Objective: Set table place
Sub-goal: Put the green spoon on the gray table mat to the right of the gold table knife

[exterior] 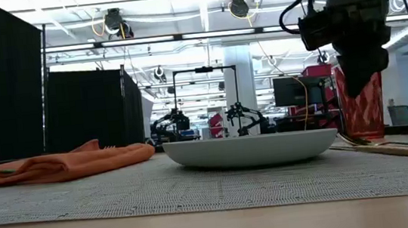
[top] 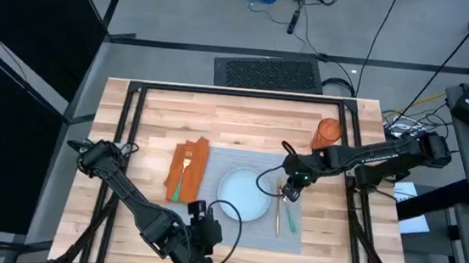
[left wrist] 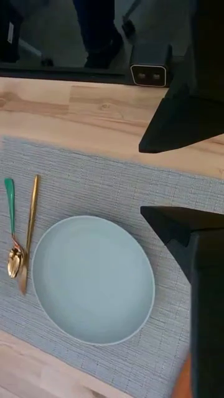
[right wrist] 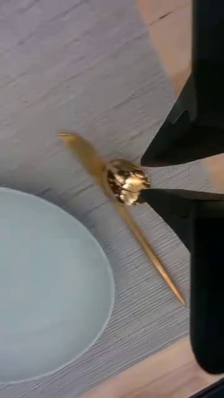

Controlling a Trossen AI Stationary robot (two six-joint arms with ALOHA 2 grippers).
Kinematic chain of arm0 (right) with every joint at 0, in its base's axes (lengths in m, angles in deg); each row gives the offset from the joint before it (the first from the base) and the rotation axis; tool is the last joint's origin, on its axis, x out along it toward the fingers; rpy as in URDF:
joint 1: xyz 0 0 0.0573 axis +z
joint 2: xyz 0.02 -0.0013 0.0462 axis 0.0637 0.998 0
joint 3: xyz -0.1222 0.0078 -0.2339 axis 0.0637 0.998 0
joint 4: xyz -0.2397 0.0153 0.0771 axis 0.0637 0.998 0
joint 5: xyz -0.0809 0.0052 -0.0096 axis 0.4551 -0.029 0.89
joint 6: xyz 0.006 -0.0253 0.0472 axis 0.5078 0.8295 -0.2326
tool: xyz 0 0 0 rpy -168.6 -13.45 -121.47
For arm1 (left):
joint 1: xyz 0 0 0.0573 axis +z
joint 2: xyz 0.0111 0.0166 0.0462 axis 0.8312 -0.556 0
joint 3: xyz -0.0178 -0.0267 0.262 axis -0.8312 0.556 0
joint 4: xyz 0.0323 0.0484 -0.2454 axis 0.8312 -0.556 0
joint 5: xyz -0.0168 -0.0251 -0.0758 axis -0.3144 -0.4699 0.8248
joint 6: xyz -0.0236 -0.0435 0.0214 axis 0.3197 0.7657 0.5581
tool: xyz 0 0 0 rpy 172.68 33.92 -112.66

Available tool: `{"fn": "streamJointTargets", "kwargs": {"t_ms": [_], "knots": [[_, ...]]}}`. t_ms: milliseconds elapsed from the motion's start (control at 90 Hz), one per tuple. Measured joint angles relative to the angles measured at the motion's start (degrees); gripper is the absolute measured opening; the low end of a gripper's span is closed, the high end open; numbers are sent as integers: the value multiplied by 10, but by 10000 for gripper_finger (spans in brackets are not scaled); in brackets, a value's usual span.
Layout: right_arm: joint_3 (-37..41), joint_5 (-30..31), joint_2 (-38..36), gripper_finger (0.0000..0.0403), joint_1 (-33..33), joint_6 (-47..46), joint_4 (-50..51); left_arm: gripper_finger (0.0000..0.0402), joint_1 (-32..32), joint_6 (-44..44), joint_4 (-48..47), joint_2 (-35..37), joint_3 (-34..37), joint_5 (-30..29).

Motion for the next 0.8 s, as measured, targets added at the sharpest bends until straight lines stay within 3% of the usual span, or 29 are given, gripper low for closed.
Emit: {"fn": "streamJointTargets", "kwargs": {"t_ms": [322,500,656,800], "knots": [[40,-2,8,54,73,-138,-29,135,7,48,-13,0,0,0],[59,13,52,55,92,-193,-79,134,20,76,-92,0,0,-2],[59,16,98,55,97,-205,-160,134,19,70,-89,1,0,-2],[56,17,137,55,96,-223,-166,134,19,58,-86,1,0,-2]]}}
